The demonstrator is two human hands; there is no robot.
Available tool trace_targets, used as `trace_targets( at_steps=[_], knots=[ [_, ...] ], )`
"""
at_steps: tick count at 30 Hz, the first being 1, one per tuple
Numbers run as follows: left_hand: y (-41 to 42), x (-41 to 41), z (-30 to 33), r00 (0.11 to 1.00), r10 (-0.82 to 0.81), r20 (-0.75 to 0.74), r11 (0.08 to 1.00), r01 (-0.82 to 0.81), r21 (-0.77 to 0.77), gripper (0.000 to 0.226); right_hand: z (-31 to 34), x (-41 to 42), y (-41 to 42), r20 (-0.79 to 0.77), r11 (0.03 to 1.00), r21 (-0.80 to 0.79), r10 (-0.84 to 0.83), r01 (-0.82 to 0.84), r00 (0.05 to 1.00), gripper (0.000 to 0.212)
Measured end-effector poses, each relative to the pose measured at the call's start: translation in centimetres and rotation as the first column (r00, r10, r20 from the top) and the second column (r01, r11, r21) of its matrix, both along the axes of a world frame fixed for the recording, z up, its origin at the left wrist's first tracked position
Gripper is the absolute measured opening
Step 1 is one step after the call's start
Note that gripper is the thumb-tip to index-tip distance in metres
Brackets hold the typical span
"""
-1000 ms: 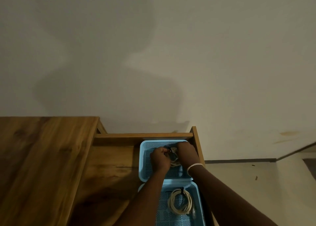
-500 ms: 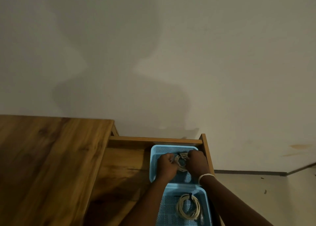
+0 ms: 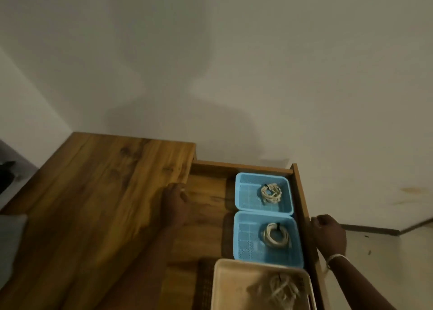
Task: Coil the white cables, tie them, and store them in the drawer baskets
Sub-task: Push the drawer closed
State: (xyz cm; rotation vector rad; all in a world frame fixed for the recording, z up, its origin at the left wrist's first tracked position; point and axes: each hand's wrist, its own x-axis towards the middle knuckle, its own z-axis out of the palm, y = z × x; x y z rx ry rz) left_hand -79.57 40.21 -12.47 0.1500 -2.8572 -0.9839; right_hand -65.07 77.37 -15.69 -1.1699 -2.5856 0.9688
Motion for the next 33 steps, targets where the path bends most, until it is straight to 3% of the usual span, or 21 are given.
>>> trace_targets(
  at_steps=[2, 5, 8, 13, 23, 31, 33],
  knots=[
    [-4.0, 2.2, 0.3, 0.996, 0.005, 0.088, 0.987, 0.009, -0.16, 0.037, -1.1, 3.3, -0.4, 0.102, 0.998, -0.061, 0.001, 0.005, 0.995, 0.045],
    [-9.2, 6.6, -0.1, 0.947, -0.037, 0.319, 0.923, 0.154, -0.352, 0.048, -1.0, 7.1, -2.7, 0.234, 0.987, -0.156, 0.007, 0.03, 0.972, 0.047],
    [-11.6, 8.9, -1.2, 0.917, -0.059, 0.394, 0.918, 0.205, -0.34, 0.047, -0.5, 8.0, -4.5, 0.299, 0.986, -0.164, 0.07, -0.021, 0.952, 0.053],
    [-12.3, 11.9, -2.2, 0.883, -0.13, 0.452, 0.89, 0.304, -0.339, 0.05, -0.4, 9.2, -5.8, 0.269, 0.99, -0.141, 0.054, -0.016, 0.962, 0.037],
    [-12.1, 10.6, -1.8, 0.827, -0.153, 0.541, 0.867, 0.375, -0.328, 0.052, 0.5, 8.4, -6.4, 0.415, 0.99, -0.089, 0.14, -0.113, 0.899, 0.032],
    [-12.3, 9.5, -1.8, 0.805, -0.163, 0.57, 0.808, 0.441, -0.391, 0.06, 1.5, 6.2, -11.0, 0.282, 0.892, -0.452, 0.128, 0.013, 0.951, 0.008],
    [-11.9, 10.0, -1.0, 0.81, -0.155, 0.565, 0.807, 0.434, -0.401, 0.059, 1.3, 5.6, -12.5, 0.253, 0.855, -0.518, 0.133, 0.018, 0.958, 0.014]
  ],
)
